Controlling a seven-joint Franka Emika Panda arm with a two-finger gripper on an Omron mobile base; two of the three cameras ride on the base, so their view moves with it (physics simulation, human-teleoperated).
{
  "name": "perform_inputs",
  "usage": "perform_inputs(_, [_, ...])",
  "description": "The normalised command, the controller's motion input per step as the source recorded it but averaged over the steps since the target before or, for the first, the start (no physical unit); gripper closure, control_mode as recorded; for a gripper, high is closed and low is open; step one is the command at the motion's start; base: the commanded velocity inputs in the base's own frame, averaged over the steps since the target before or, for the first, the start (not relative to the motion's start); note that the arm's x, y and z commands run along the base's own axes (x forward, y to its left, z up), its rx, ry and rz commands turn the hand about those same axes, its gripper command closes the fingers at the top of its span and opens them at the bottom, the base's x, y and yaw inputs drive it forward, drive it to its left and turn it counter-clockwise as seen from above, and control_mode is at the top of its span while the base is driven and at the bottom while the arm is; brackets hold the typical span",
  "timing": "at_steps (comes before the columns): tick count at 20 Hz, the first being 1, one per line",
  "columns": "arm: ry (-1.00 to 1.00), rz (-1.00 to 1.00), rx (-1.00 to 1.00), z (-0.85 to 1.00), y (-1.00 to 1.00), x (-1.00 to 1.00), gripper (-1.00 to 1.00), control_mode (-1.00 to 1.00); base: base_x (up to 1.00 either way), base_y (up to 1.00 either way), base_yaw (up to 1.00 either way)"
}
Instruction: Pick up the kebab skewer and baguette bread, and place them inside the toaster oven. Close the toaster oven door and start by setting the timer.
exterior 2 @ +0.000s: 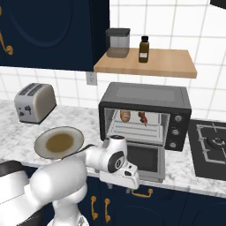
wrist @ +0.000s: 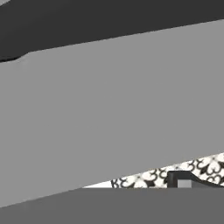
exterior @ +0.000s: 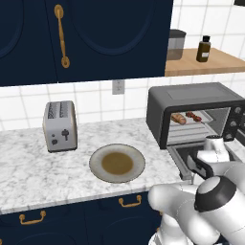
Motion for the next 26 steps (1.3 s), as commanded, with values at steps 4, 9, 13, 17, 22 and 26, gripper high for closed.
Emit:
perform_inputs(4, [-0.07,0.04,0.0,-0.13,-0.02,0.66,-1.0,-1.0,0.0,0.0,0.0])
perform_inputs(9, [-0.11,0.0,0.0,0.0,0.03,0.83,-1.0,-1.0,0.0,0.0,0.0])
perform_inputs(13, [-0.18,0.0,0.0,0.09,0.13,1.0,-1.0,-1.0,0.0,0.0,0.0])
perform_inputs(17, [-0.21,0.0,0.0,0.36,0.21,1.0,-1.0,-1.0,0.0,0.0,0.0])
perform_inputs(22, [-0.38,0.0,0.0,0.29,0.49,1.0,-1.0,-1.0,0.0,0.0,0.0])
perform_inputs(26, [-0.43,0.0,-0.01,0.11,0.75,1.0,-1.0,-1.0,0.0,0.0,0.0])
